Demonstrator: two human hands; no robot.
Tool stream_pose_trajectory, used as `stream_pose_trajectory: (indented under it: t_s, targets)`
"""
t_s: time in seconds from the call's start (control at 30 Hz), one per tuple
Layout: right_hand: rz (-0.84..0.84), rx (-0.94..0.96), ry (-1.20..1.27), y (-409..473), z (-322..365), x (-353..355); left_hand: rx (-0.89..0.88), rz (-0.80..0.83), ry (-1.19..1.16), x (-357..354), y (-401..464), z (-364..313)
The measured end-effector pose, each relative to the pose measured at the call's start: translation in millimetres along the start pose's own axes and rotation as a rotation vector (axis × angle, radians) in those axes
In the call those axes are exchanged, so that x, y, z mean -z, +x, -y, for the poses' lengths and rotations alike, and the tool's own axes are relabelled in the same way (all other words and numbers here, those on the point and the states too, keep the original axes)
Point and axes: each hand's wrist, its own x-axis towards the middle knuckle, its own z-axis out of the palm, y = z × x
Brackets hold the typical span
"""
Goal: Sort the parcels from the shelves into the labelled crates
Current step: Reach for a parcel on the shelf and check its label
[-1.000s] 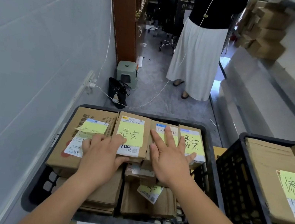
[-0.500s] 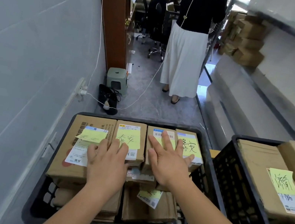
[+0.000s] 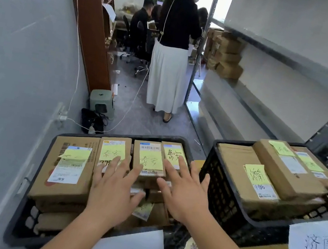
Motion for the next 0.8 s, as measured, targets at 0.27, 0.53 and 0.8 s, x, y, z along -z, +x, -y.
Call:
stream_pose_trajectory:
  t_s: [0.27,0.53,0.8]
  targets:
    - [-0.049,-0.087,0.007,-104.6,-100.4,39.0,-0.179,0.04,-0.033,6.6,-33.0,-123.2]
    - [-0.055,-0.357,0.023,-255.2,-245.5,56.9,-0.432,0.094,-0.061,-5.1,-90.1,-310.4]
    - [-0.175,-0.635,0.074,-402.3,-359.5,74.0,-0.746,0.136,-0.087,-21.7,-156.3,-480.2]
